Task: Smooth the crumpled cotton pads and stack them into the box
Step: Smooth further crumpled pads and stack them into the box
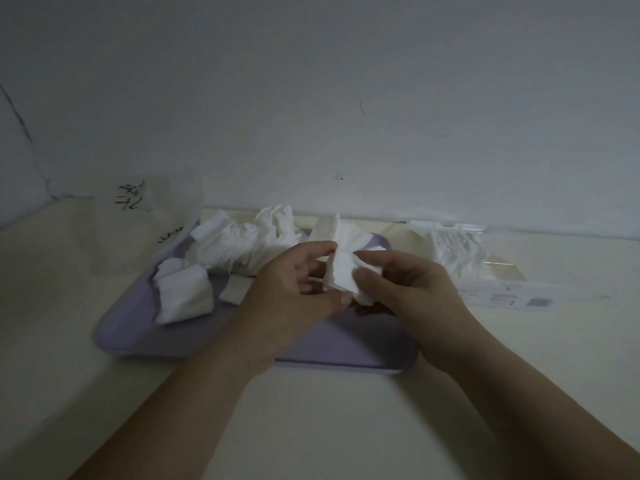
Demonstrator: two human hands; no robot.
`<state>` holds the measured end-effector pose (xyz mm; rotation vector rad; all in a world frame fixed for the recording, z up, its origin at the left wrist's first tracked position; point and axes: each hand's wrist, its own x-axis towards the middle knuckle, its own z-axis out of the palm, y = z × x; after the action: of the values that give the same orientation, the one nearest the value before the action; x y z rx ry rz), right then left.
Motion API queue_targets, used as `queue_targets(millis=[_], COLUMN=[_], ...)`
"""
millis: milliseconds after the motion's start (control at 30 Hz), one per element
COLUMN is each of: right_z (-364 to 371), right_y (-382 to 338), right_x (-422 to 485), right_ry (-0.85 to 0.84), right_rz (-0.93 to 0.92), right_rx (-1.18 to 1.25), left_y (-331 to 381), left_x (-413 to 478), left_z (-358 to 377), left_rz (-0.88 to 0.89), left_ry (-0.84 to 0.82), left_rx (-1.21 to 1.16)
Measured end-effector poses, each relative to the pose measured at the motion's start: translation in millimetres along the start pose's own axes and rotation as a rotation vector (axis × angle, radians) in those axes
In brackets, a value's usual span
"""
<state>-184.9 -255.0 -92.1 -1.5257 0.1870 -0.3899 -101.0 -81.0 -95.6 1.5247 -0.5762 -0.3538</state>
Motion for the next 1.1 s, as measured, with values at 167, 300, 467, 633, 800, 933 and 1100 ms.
queue_targets(millis=[167,300,467,633,800,933,1100], right_z=[-10,-13,-14,-14,-9,-9,-11], right_y=[1,8,7,8,9,11,3], right_x=[8,10,9,9,8,8,4], right_ry=[0.299,0.310,0.345,0.331,0.277,0.262,0.166], right_rz=[-0.076,-0.064,-0.088,-0.078,-0.043,-0.002,0.004], right_rx=[-0.230,-0.365,-0.304,-0.293,-0.229,-0.160,-0.050], left_y=[1,5,2,6,14,8,-1], left_x=[20,46,62,44,26,15,11], left_z=[-17,-12,-2,-7,-18,-13,-10], left_rz=[0.046,0.015,-0.061,-0.079,-0.084,-0.073,-0.057], left_ry=[0.213,0.123,0.029,-0.042,0.032,-0.020,-0.138], left_rx=[0.510,0.782,0.790,0.700,0.295,0.030,-0.057])
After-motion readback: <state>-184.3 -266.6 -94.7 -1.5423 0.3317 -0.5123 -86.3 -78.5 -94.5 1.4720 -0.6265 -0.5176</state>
